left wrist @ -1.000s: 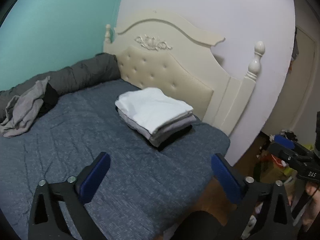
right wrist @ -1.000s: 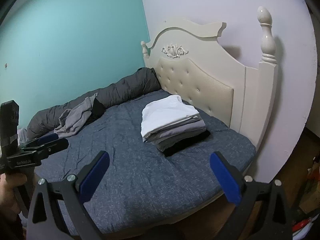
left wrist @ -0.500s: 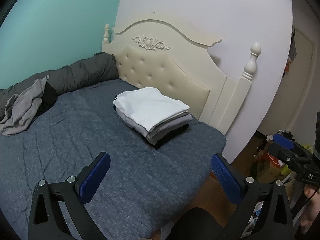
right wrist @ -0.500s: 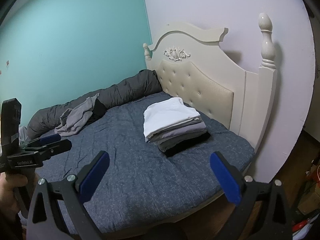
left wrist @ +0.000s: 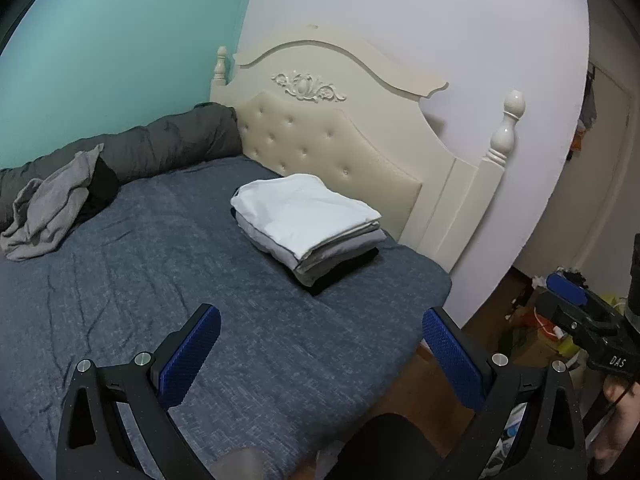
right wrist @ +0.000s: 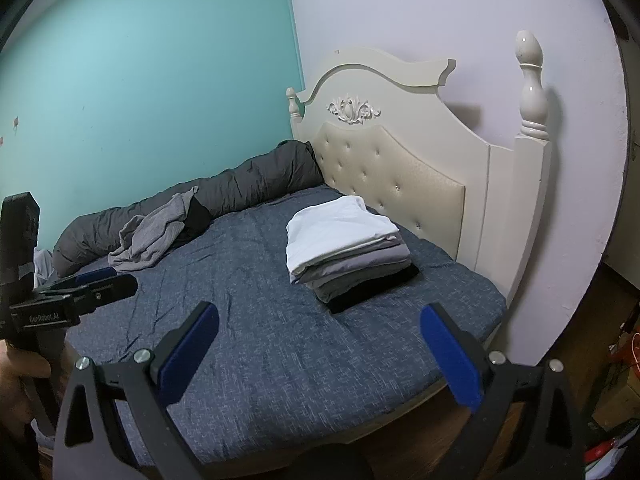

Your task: Fold clothes

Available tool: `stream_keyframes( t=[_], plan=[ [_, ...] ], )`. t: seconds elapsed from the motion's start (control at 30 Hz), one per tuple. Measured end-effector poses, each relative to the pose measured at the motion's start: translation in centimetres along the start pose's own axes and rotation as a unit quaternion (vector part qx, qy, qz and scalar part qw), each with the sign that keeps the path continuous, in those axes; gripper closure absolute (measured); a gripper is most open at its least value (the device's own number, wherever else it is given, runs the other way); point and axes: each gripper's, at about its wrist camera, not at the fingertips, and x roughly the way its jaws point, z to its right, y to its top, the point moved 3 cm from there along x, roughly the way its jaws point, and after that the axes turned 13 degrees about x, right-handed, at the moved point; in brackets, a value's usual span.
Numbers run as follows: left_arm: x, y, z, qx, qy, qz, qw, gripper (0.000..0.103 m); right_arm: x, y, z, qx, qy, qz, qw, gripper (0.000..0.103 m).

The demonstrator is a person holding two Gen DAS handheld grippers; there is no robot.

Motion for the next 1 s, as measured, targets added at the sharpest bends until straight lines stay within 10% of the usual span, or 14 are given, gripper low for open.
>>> stream_keyframes(
  t=[1.0],
  plan=[
    [-0.76,-0.1,0.12,0.001,0.019,0.001,0.9998,0.0,0.08,-0.16,0.08,0.003,-0.004,0.009,1.0,0.0]
  ],
)
